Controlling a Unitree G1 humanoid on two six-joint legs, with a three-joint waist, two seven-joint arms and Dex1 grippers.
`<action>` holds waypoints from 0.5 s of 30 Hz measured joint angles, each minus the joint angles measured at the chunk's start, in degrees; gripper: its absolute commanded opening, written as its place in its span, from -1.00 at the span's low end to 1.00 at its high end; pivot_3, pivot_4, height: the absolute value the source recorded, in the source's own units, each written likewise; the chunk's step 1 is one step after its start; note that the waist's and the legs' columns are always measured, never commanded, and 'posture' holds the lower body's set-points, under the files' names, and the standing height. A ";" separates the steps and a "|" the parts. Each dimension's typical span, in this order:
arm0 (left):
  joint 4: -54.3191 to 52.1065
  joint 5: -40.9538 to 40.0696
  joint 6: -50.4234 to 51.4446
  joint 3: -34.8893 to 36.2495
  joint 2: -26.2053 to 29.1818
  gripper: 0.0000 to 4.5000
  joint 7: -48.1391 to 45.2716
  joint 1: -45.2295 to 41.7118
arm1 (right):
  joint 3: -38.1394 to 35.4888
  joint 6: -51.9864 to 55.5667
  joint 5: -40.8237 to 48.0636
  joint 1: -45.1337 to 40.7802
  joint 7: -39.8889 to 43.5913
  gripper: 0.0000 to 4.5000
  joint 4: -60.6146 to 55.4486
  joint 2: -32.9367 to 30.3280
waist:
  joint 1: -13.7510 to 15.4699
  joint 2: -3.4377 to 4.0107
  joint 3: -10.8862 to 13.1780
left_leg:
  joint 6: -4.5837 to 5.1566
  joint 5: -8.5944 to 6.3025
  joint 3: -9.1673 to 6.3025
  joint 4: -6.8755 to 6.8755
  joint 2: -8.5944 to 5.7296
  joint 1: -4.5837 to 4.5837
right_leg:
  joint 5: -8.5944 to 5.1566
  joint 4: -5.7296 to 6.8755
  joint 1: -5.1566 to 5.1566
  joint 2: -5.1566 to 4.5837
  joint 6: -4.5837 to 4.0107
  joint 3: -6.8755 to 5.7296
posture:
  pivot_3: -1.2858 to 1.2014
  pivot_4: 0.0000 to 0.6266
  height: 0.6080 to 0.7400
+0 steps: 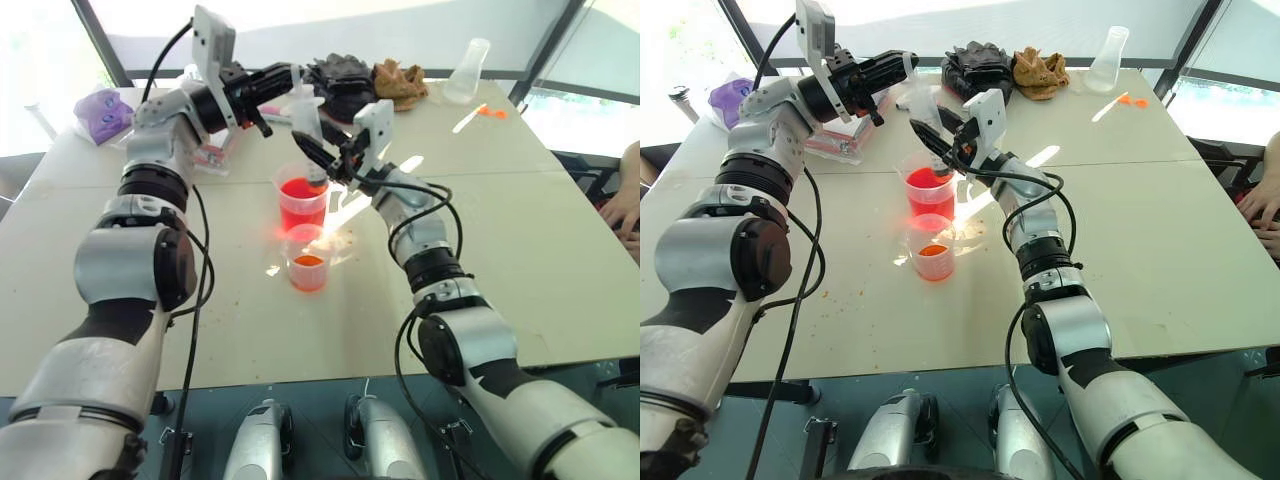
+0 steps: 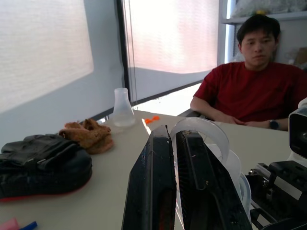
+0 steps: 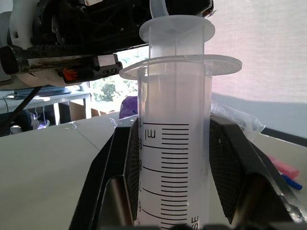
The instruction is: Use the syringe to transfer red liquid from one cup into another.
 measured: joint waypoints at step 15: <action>-1.19 1.89 -0.84 -2.28 2.17 -0.35 -2.62 0.01 | 0.21 0.03 -0.07 1.19 -0.71 -0.32 -0.09 2.50 | -0.12 0.00 0.00 | -0.01 0.01 0.00 0.00 0.00 0.02 | 0.00 0.07 -0.02 0.01 0.00 0.01 | 0.03 -0.52 1.00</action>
